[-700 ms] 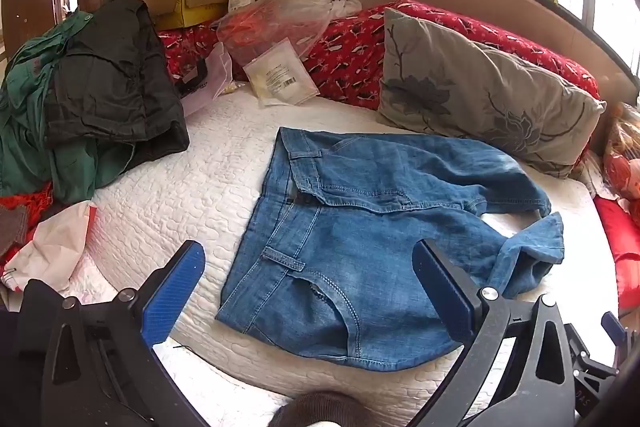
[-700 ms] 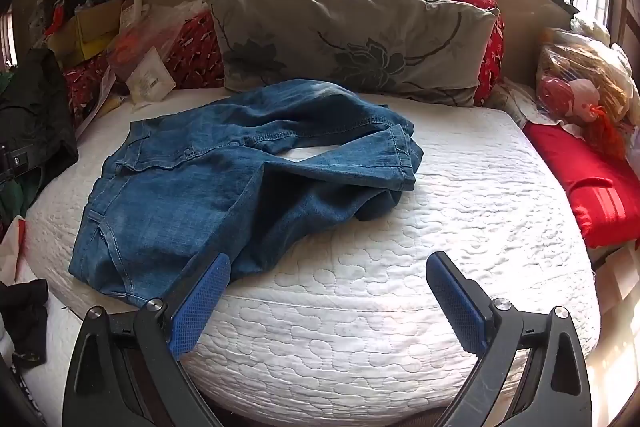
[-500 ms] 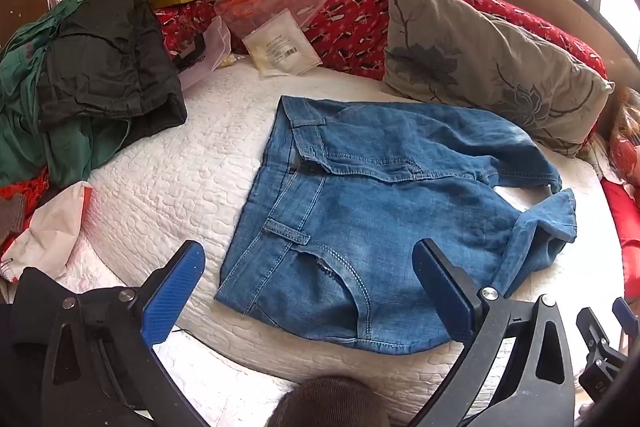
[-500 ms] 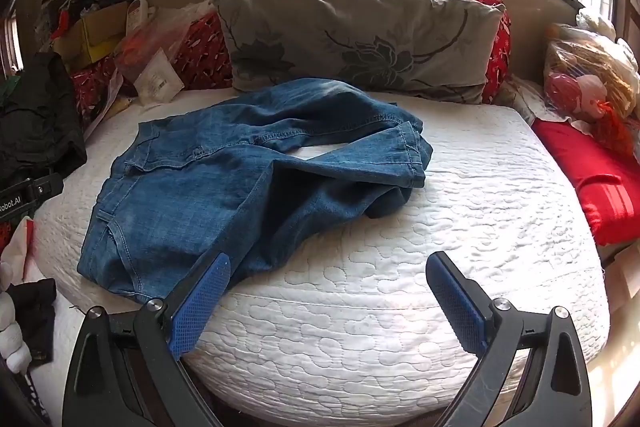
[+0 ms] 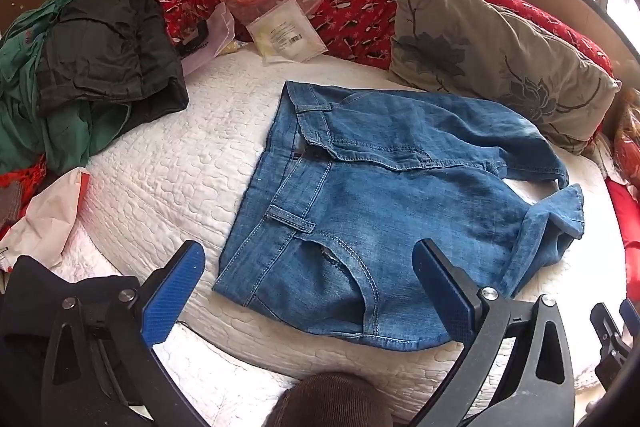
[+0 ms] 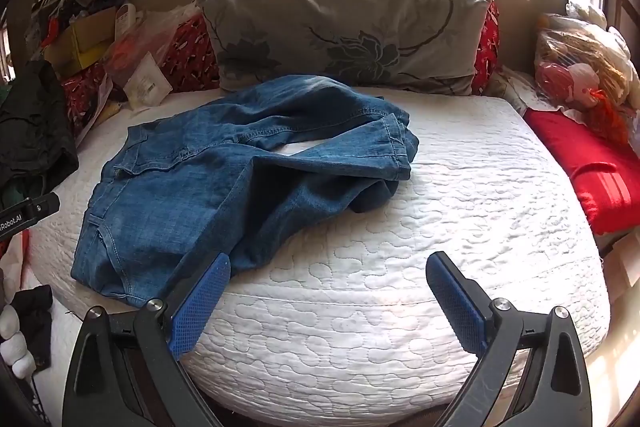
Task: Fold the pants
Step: 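Move both tools over the blue jeans lying on the bed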
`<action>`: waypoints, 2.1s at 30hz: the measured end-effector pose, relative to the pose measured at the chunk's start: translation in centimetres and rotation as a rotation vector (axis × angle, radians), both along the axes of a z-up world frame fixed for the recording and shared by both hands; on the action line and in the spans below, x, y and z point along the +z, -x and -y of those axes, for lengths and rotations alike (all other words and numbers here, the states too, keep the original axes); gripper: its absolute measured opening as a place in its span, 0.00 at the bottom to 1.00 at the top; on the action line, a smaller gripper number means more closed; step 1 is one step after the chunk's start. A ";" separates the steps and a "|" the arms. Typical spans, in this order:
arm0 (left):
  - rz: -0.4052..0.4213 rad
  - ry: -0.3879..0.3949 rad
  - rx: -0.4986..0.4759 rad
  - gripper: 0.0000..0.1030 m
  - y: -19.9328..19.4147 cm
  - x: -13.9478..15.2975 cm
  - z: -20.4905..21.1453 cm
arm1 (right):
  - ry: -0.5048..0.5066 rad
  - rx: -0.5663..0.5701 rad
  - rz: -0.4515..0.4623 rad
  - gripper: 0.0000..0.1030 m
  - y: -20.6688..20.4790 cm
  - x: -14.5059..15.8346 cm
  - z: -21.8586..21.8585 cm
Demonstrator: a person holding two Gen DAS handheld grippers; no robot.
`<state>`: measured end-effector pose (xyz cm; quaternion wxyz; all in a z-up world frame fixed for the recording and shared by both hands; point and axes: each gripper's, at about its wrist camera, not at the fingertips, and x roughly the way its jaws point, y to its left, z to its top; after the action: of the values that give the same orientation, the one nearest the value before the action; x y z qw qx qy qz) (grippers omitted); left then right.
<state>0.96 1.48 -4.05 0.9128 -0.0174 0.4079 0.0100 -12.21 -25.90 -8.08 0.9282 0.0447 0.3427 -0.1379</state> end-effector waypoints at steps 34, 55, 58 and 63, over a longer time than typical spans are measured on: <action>-0.025 -0.013 -0.019 1.00 0.3 -0.8 0.8 | -0.050 -0.011 -0.019 0.96 0.1 -0.9 0.8; -0.076 -0.029 -0.034 1.00 -1.2 -1.4 2.6 | -0.074 -0.040 -0.031 0.96 -0.5 -1.2 4.0; -0.086 -0.023 -0.019 1.00 -1.9 -1.7 2.2 | -0.067 -0.081 -0.031 0.96 -0.8 -1.1 5.3; -0.095 -0.020 0.005 1.00 -3.6 -2.0 1.5 | -0.083 -0.109 -0.042 0.96 -1.9 -0.9 7.4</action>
<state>4.55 -0.05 -6.01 0.8925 -0.0091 0.4506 0.0172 -10.32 -33.30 -9.02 0.9092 0.0989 0.3646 -0.1749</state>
